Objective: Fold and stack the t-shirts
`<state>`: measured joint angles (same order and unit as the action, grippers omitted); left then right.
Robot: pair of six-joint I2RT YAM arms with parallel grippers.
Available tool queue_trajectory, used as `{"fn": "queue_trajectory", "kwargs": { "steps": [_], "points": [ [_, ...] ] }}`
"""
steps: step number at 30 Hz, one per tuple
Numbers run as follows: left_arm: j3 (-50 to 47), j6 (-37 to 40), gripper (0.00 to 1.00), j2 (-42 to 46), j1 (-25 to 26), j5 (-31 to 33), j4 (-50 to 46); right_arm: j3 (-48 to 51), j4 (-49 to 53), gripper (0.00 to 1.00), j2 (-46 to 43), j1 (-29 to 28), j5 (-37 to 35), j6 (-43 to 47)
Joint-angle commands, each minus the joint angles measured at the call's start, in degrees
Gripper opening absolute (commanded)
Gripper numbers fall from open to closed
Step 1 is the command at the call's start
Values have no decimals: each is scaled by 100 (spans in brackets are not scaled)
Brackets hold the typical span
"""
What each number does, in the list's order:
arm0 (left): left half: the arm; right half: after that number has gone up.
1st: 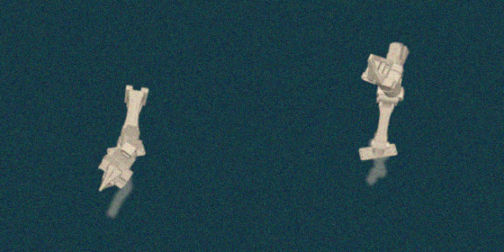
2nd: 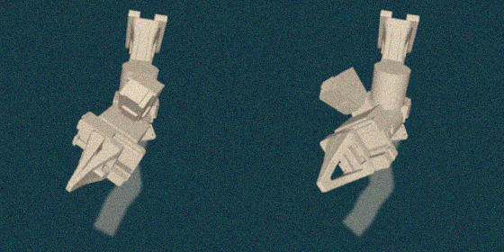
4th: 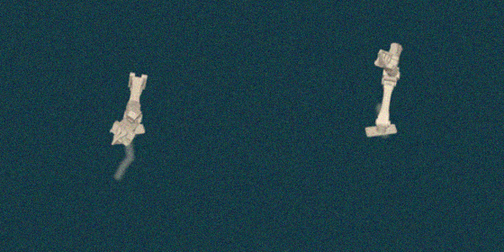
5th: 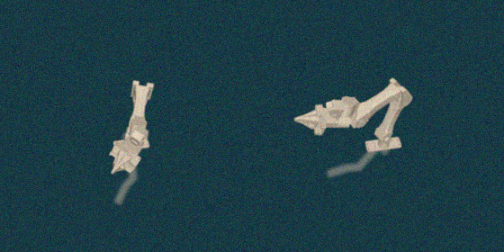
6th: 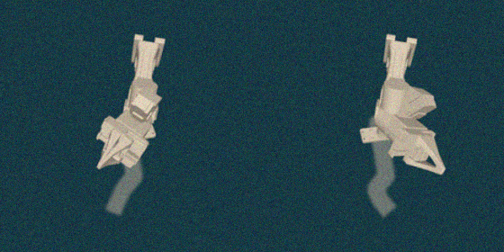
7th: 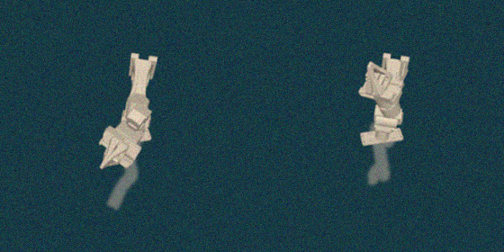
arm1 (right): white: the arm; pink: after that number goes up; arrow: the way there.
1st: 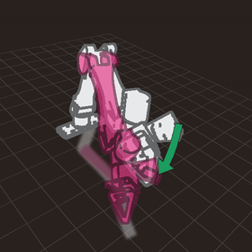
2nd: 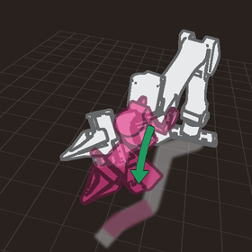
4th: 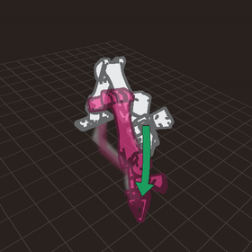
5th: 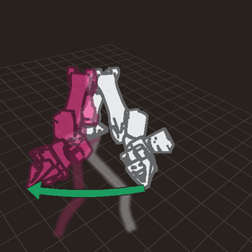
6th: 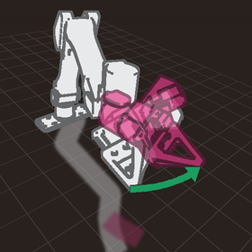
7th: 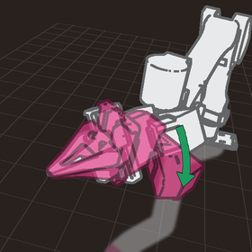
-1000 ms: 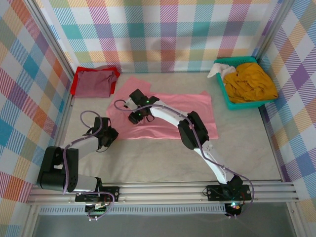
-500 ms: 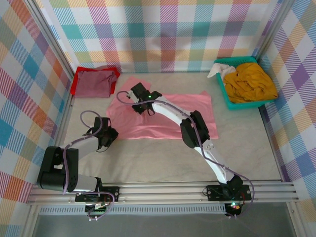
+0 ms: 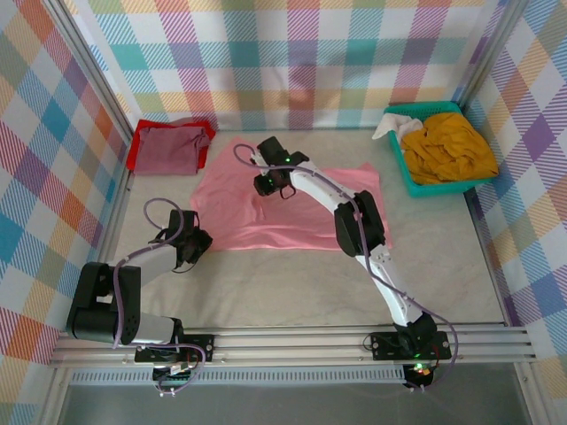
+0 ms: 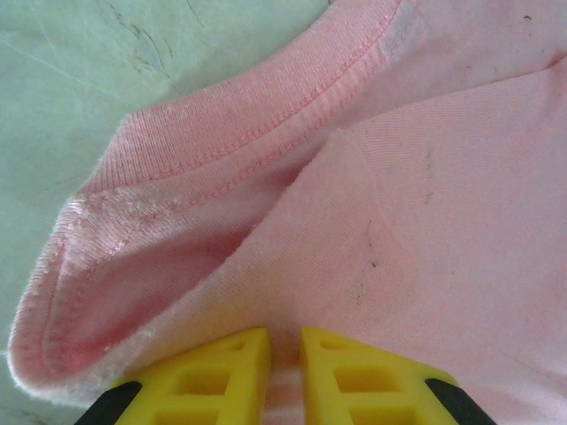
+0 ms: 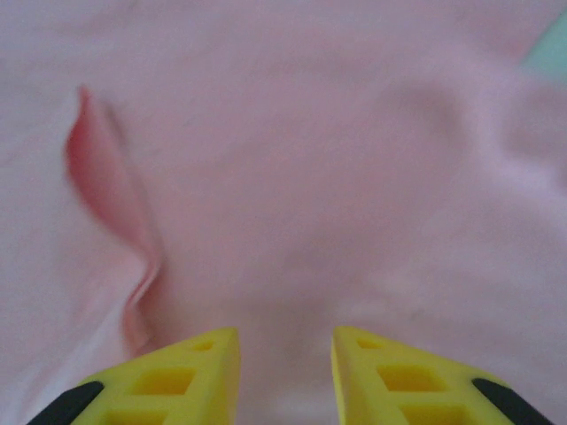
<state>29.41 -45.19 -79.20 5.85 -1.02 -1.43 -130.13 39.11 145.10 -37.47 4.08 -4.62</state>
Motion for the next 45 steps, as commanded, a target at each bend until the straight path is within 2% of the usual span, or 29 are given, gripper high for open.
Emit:
{"fn": "queue_trajectory", "kwargs": {
  "steps": [1, 4, 7, 18, 24, 32, 38, 45],
  "points": [
    [-118, 126, 19, -76, -108, 173, -656, 812, -107, 35, -810, 156, 1660, -1082],
    [-128, 150, 19, 37, -107, 222, -739, 1677, -634, 38, -1138, 235, 2236, -1540],
    [-137, 184, 20, 97, -103, 250, -764, 2028, -999, 39, -1244, 267, 2474, -1789],
    [-159, 196, 20, 115, -106, 215, -701, 1301, -967, 37, -469, 313, 2862, -2074],
    [-146, 188, 20, 106, -110, 190, -692, 1238, -1031, 35, -243, 301, 2942, -2148],
    [-126, 197, 20, 115, -104, 178, -705, 1155, -1052, 28, -79, 263, 3126, -2173],
    [-146, 188, 20, 115, -110, 170, -676, 984, -976, 27, -32, 207, 3222, -2197],
    [-93, 190, 20, 62, -108, 151, -674, 898, -834, 8, -75, 210, 2978, -2270]
  ]
}}
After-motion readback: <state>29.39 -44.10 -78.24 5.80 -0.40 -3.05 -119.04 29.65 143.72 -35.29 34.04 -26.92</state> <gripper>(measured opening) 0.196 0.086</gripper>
